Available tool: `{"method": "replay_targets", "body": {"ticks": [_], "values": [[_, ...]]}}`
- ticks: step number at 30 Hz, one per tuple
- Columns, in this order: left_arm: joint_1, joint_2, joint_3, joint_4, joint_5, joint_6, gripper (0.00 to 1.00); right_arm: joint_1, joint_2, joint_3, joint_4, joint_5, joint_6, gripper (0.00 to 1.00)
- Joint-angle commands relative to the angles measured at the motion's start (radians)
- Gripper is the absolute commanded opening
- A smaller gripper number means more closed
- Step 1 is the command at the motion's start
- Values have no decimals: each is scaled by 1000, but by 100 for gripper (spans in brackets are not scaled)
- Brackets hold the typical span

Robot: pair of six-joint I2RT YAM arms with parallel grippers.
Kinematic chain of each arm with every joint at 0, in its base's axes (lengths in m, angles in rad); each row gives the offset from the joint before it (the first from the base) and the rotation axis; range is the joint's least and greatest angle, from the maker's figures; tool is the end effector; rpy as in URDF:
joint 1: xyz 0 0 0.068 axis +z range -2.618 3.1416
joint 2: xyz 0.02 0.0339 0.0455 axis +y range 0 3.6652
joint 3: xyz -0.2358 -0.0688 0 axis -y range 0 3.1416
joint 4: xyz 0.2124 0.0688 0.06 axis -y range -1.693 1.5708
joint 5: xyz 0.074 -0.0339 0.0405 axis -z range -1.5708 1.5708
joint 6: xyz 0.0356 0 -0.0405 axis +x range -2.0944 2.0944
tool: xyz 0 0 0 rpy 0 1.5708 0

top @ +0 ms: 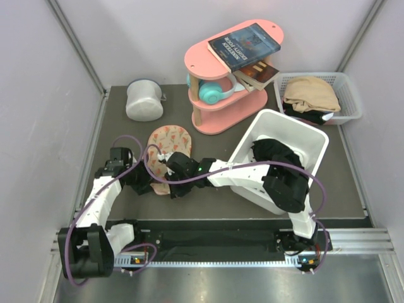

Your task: Unzip the laundry bag and remove the bra

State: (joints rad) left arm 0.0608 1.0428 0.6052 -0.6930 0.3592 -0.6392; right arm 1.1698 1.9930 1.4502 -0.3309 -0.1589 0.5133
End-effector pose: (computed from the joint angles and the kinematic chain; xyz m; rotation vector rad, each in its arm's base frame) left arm 0.1652 -0.0025 0.1844 -0.8378 2.6207 -0.6538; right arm 0.1508 0.3701 0.1866 -0.9305 2.4934 0.8620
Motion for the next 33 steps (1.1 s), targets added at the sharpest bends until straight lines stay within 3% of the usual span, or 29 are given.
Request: {"method": "replay_targets", "body": {"ticks": [1,4,7,21,33], "values": [[-3,31,-7,24,20,-13,42,10,4,59,0,-19,-21,0],[-3,46,-4,38,12,-7,14,10,-3,50,-2,-18,-21,0],[-3,60,21,30,-12,7,0,5,-22,26,1,-4,-13,0],[-1,86,77,7,-43,41,0,-74,-166,-186,43,45,8,0],[-1,69,73,4,-49,42,0,-98,-188,-192,30,58,-10,0]]}}
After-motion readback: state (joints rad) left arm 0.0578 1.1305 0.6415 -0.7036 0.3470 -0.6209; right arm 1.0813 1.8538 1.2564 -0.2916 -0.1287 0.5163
